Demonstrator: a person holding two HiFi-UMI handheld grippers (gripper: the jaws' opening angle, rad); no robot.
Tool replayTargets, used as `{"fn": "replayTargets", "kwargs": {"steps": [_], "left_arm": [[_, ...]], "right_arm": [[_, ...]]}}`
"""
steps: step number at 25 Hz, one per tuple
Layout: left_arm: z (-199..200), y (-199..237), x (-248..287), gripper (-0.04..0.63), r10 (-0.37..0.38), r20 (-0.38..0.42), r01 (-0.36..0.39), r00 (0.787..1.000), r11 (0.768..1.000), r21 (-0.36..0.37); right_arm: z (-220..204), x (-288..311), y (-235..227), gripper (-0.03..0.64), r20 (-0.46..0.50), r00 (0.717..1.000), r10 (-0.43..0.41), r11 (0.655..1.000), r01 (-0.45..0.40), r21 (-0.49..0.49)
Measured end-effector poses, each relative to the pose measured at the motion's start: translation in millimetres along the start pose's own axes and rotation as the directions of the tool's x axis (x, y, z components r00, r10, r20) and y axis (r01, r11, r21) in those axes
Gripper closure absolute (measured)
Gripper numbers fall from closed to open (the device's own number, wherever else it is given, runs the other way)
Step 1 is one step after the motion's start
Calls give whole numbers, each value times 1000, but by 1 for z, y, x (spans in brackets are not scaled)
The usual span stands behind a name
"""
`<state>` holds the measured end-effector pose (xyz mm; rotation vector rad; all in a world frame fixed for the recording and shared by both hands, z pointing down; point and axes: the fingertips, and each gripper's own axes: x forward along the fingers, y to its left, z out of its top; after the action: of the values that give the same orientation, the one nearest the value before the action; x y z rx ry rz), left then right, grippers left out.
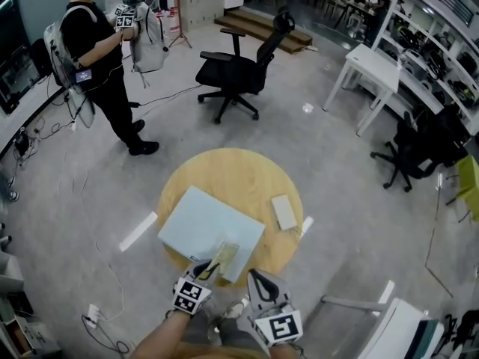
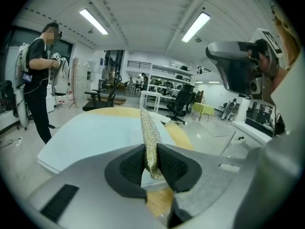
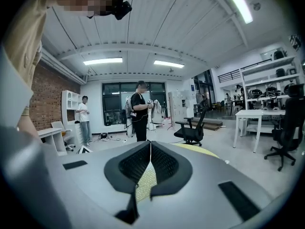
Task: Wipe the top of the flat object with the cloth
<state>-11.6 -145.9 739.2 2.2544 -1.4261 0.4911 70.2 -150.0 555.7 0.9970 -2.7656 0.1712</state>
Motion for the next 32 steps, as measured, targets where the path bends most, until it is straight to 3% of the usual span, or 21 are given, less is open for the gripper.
{"fn": "replayTargets", "kwargs": {"steps": [9,14,24,26,28,32], "left_arm": [[6,94,-12,531,145,7,-145,989,989,-19],[11,153,-41,531,255,6,-255,967,965,-55],[6,241,-94,531,373,25,-369,928,924,-100],[22,240,-100,531,372,70,-366,925,926,-90],[45,220,-98,531,328,118,-322,937,944,-70],[78,146,-61,531,153,177,-139,972,986,-90]], "right_arm": [[-5,37,3,615,-26,1000,10,1000,-9,10],[6,61,17,615,-30,999,17,1000,-17,16],[17,92,52,616,-23,1000,16,1000,-16,4],[19,90,56,615,-21,1000,9,1000,-9,5],[25,82,57,615,-16,1000,2,1000,-2,-2],[33,54,43,615,-6,999,-46,999,47,4]]}}
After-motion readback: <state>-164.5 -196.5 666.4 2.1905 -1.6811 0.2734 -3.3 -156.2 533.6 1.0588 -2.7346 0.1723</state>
